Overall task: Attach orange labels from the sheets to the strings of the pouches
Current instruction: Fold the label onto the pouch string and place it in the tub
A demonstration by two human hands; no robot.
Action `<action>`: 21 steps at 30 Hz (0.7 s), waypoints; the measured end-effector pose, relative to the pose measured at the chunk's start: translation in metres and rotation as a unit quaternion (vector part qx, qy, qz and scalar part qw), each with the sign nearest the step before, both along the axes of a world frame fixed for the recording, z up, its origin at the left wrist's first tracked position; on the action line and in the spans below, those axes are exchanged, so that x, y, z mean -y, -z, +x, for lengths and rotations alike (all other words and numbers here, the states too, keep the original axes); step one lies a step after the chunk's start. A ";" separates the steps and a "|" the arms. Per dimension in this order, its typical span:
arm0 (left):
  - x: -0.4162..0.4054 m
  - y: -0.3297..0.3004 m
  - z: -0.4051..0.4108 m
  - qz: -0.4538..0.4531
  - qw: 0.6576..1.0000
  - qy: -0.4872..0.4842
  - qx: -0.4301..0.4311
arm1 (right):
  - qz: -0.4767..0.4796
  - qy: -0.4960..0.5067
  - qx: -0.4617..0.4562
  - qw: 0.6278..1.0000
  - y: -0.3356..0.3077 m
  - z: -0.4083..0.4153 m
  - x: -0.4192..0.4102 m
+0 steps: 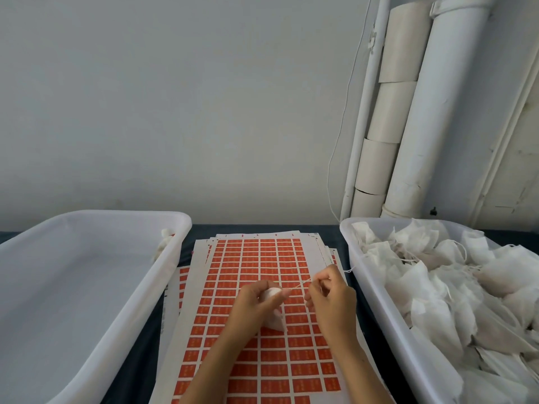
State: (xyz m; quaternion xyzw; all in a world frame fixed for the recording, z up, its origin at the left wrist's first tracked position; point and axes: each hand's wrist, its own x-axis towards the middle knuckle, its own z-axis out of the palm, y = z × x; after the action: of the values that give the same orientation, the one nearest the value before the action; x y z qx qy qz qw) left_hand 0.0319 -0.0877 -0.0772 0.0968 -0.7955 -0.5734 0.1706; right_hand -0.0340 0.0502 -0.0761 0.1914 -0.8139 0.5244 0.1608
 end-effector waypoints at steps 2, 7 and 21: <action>0.002 -0.002 0.003 -0.006 0.999 0.048 0.025 | 0.007 -0.003 0.004 1.000 0.001 0.000 0.000; 0.008 -0.007 0.011 0.149 0.986 0.079 0.002 | 0.044 -0.030 0.008 0.999 0.005 0.003 0.004; 0.002 -0.008 0.013 0.110 0.989 -0.016 -0.094 | 0.170 -0.147 -0.065 0.972 0.009 0.018 0.017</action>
State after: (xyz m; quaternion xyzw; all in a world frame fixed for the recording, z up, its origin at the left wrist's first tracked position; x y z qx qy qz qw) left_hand 0.0445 -0.0894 -0.0688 0.0733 -0.7064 -0.6609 0.2426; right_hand -0.0157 0.0330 -0.0847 0.3672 -0.8420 0.3824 0.0997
